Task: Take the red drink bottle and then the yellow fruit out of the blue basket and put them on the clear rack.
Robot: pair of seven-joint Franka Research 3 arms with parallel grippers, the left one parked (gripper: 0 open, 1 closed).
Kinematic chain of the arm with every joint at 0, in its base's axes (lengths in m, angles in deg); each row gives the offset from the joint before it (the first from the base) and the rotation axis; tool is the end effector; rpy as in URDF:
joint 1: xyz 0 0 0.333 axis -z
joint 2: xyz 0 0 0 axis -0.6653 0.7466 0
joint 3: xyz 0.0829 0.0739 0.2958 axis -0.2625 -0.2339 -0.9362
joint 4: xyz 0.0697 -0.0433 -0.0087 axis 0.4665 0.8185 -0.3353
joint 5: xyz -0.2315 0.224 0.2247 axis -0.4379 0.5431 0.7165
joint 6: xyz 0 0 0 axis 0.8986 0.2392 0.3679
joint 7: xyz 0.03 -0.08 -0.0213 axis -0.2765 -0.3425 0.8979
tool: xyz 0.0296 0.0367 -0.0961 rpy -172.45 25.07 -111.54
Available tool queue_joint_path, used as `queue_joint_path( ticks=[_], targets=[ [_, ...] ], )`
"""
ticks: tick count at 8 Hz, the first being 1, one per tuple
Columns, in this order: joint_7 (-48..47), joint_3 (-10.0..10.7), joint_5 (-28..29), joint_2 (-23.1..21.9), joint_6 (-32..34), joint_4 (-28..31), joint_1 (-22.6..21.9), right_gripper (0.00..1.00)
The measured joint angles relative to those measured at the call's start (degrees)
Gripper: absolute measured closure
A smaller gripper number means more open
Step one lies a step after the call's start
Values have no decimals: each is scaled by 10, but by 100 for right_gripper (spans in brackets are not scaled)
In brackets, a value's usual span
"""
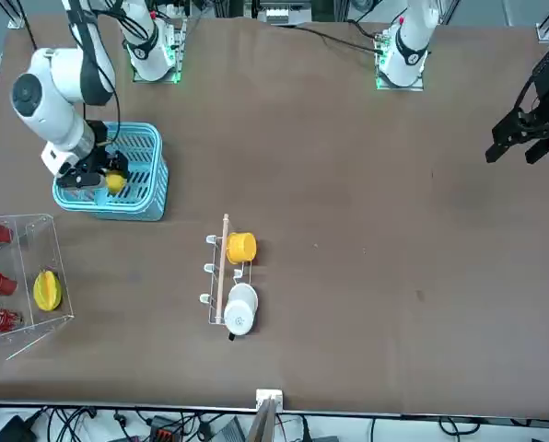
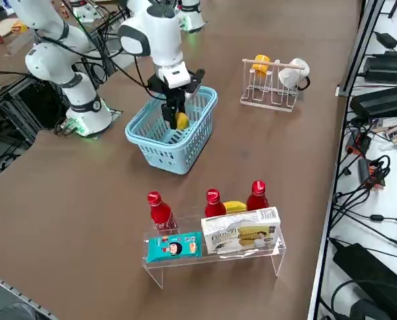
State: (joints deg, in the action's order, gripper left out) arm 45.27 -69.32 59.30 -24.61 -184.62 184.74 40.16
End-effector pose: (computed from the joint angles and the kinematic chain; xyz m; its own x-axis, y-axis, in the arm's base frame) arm 0.4749 -0.0141 0.3351 0.9959 0.0602 -0.0674 0.0608 -0.9981 0.0069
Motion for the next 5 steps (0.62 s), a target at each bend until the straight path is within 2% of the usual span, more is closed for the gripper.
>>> queue_joint_path(
  ticks=[3, 5],
  targets=[
    [-3, 5, 0, -7, 172, -129, 6, 13],
    [-3, 8, 0, -3, 210, -185, 31, 13]
  ],
)
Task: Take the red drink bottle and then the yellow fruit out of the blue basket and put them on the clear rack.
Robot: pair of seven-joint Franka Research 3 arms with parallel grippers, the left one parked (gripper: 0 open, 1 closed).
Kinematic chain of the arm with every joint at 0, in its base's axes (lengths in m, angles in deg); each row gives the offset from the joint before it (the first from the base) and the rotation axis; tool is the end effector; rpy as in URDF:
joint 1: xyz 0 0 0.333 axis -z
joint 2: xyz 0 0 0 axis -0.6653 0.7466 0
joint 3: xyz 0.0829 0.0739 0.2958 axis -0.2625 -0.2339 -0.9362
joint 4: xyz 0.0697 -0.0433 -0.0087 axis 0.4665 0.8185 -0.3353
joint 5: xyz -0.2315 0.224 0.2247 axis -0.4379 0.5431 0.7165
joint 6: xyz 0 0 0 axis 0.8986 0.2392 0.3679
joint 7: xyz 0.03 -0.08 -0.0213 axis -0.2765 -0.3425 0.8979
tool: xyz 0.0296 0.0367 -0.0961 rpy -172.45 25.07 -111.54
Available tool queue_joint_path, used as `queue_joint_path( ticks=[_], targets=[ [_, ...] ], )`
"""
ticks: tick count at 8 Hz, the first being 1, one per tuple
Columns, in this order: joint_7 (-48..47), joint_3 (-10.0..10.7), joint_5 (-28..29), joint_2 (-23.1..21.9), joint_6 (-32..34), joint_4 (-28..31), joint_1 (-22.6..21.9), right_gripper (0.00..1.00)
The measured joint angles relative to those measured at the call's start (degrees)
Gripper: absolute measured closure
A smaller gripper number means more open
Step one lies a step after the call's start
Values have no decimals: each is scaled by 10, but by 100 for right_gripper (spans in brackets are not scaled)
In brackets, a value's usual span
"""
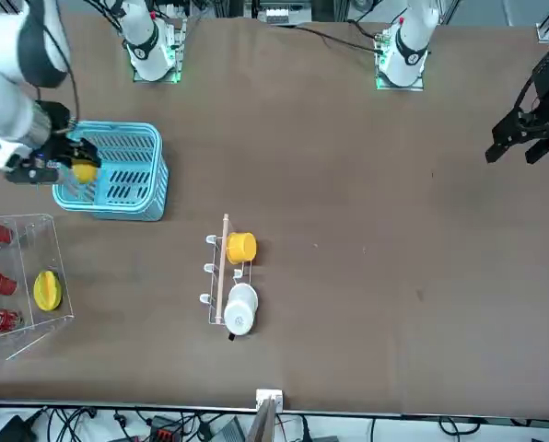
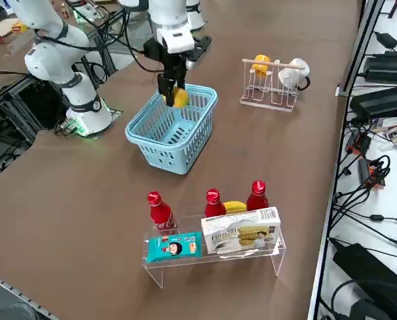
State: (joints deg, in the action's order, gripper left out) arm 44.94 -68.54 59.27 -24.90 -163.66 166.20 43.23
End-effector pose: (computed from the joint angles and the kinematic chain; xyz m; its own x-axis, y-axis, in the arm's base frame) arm 0.5153 -0.0516 0.4514 0.9943 -0.0187 -0.1046 -0.0179 -0.9998 0.0080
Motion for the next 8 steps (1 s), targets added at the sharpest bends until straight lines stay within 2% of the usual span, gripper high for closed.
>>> queue_joint_path(
  ticks=[2, 6, 8],
  targets=[
    [11, 1, -20, 28, 1, -34, 30, 13],
    [95, 1, -152, 138, -4, -121, 61, 13],
    [138, 1, -197, 182, -36, -147, 80, 13]
  ],
)
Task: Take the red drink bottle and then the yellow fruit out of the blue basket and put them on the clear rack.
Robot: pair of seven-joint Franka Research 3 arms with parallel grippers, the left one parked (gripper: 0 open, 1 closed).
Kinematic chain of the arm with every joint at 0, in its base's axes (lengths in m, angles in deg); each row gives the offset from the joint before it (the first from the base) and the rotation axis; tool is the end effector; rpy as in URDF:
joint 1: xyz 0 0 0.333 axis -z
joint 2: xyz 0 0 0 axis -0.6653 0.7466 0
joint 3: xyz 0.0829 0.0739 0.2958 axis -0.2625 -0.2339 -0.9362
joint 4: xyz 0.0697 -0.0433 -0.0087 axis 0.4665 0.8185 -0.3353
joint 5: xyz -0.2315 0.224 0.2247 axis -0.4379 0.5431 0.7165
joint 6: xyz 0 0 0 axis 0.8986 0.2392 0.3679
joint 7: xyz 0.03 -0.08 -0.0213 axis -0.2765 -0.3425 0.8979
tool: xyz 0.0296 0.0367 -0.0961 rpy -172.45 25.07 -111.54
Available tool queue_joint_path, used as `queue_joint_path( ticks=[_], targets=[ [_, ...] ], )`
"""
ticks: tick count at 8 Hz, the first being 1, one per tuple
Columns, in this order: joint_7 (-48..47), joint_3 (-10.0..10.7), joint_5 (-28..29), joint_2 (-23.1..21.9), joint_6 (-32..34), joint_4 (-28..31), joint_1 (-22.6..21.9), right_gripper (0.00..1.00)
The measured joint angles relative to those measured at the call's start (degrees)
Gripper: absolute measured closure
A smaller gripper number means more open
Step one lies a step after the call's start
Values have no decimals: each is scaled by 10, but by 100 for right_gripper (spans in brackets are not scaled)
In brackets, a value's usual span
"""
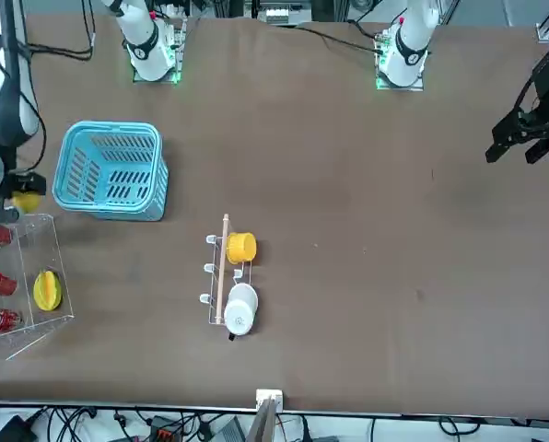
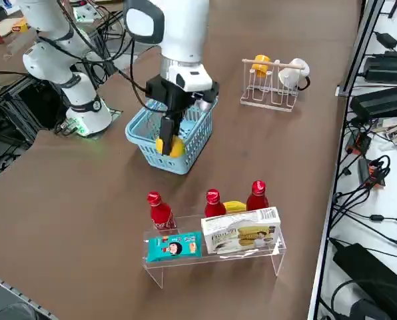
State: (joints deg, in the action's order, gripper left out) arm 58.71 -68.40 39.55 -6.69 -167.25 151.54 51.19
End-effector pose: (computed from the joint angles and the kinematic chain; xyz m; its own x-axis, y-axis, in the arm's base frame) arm 0.5893 -0.1639 0.3982 0.9556 0.1940 -0.2217 0.2524 -0.9272 0.2768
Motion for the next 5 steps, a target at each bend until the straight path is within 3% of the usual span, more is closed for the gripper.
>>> queue_joint_path(
  ticks=[5],
  targets=[
    [59, 0, -53, 95, -110, -5, 32, 13]
  ],
)
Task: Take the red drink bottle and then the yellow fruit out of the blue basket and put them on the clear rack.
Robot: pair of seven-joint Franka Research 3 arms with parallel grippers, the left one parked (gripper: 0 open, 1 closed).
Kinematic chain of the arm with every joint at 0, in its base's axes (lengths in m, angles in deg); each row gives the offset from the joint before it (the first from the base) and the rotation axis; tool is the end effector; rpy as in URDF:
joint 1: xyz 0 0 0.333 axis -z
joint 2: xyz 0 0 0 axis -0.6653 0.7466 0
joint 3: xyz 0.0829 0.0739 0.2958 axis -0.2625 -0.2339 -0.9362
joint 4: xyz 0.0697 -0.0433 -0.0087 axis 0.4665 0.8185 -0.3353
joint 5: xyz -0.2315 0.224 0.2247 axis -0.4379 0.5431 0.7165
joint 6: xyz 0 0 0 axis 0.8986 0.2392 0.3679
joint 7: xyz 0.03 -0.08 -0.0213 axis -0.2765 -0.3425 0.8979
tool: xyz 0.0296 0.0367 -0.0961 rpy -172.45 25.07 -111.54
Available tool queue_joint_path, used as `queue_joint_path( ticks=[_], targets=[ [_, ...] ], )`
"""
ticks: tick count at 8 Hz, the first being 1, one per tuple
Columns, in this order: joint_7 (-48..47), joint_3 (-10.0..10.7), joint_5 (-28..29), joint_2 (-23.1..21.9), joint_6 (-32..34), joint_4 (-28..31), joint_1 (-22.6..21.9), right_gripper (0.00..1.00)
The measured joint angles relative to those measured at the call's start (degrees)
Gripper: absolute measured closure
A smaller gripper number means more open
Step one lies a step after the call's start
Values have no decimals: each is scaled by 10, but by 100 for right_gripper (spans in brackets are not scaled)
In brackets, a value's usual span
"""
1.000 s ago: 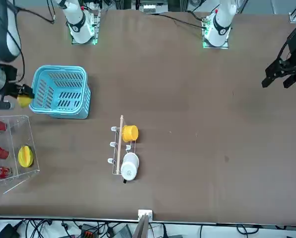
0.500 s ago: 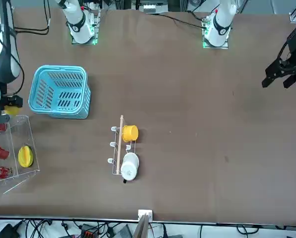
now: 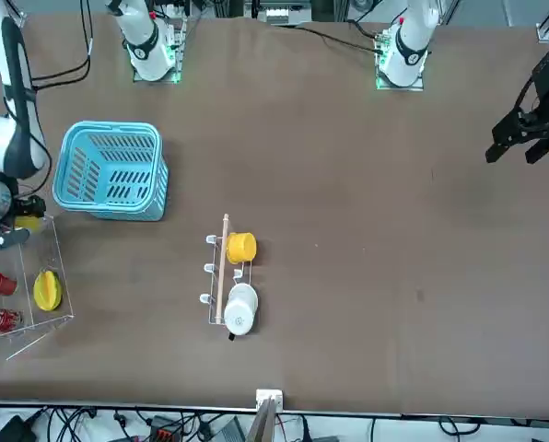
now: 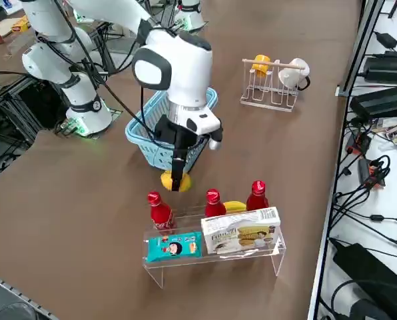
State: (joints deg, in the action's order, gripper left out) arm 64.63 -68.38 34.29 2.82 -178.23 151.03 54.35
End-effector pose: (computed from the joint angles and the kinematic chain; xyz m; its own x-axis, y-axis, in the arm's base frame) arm 0.6078 -0.1985 0.3135 0.9059 0.3337 -0.2607 0.4041 -0.8651 0.2972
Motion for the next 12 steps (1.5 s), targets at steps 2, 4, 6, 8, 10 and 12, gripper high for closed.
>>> queue_joint_path(
  ticks=[2, 4, 6, 8, 10, 12],
  targets=[
    [0, 0, -32, 24, -21, 0, 0, 13],
    [0, 0, -46, 44, -51, 0, 4, 13],
    [1, 0, -59, 64, -79, 0, 11, 13],
    [1, 0, -73, 77, -97, 0, 13, 13],
    [1, 0, -82, 83, -108, 0, 17, 14],
    [1, 0, -84, 86, -111, 0, 17, 14]
  ],
)
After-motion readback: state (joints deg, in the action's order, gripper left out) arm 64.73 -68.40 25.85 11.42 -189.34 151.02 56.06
